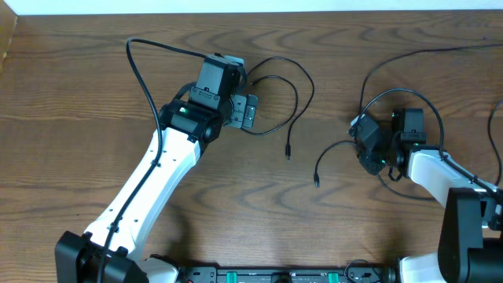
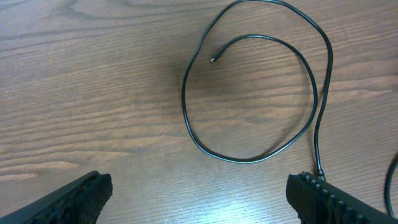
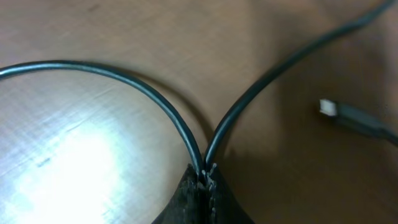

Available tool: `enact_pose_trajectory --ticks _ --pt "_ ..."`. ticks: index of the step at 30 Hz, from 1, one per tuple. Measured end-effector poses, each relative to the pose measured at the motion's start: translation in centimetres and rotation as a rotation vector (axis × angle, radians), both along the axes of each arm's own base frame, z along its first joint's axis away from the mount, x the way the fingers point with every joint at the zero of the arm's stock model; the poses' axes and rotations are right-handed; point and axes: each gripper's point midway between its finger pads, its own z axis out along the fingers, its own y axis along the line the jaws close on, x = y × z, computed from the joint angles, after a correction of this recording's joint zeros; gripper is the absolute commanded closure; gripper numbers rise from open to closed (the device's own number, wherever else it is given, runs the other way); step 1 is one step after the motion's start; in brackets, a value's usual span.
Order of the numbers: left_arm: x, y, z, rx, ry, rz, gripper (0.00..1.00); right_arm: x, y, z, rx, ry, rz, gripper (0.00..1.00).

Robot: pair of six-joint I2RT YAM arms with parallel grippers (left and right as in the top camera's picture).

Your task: Untangle cables

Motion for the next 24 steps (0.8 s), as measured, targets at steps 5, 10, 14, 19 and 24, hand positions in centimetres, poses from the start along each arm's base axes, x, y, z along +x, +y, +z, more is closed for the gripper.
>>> enact_pose_trajectory --ticks 5,10,14,19,24 --pt "0.0 0.0 0.0 0.000 0.000 0.000 0.05 2.4 -1.4 0.3 -0.030 -0.091 -0.098 0.99" --pt "0.0 0.0 0.0 0.000 0.000 0.000 0.05 3.9 -4.8 0.4 -0.046 -0.147 -0.244 0.99" --pt "0.0 0.0 0.0 0.000 0.000 0.000 0.05 4.4 -9.5 0.6 -0.075 -0.187 -0.392 0.99" --pt "0.0 0.0 0.0 0.000 0.000 0.000 0.05 3.2 -16.5 0.8 -0.121 -0.203 -0.599 0.99" --pt "0.0 0.0 0.0 0.000 0.000 0.000 0.05 0.2 -24.0 1.1 -0.150 -0.207 -0.843 0.99"
